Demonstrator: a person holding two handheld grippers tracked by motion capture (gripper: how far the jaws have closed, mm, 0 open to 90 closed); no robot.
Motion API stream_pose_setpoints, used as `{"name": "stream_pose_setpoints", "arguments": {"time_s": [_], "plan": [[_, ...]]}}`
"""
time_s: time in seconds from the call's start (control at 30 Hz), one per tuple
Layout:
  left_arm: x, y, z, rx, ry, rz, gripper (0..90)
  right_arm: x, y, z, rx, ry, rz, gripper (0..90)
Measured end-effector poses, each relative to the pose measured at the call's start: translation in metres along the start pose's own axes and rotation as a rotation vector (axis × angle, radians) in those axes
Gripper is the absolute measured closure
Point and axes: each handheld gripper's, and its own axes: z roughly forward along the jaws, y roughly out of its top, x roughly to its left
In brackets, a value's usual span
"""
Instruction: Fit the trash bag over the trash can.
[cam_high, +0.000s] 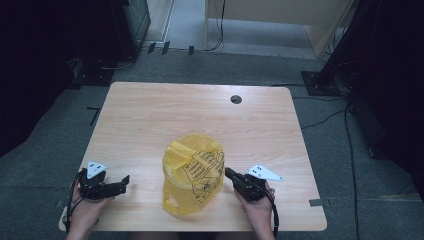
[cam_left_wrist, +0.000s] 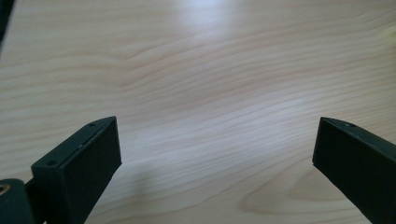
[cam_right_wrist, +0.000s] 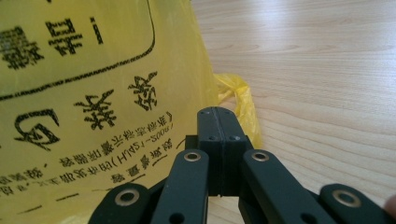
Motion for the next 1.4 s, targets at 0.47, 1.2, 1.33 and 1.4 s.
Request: {"name": "stream_pose_setpoints", "arguments": {"time_s": [0.47,1.2,1.33,1.4], "plan": [[0.017,-0.012,0.012,-0.002,0.036,-0.013,0.6,-0.003,0.000,-0.005,-0.011,0.002,-0.062,90.0],[0.016,-0.012,0.013,-0.003,0.040,-0.015,0.8,-0.002,0.075,-0.038,-0.163,0.158,-0.222,90.0],[0.016,-0.012,0.013,-0.004,0.041,-0.017,0.7,0.024,0.103,-0.026,-0.139,0.269,-0.347,90.0],[0.016,-0.012,0.013,-0.004,0.040,-0.017,0.7,0.033,0.113,-0.018,-0.132,0.319,-0.395,90.0]]}}
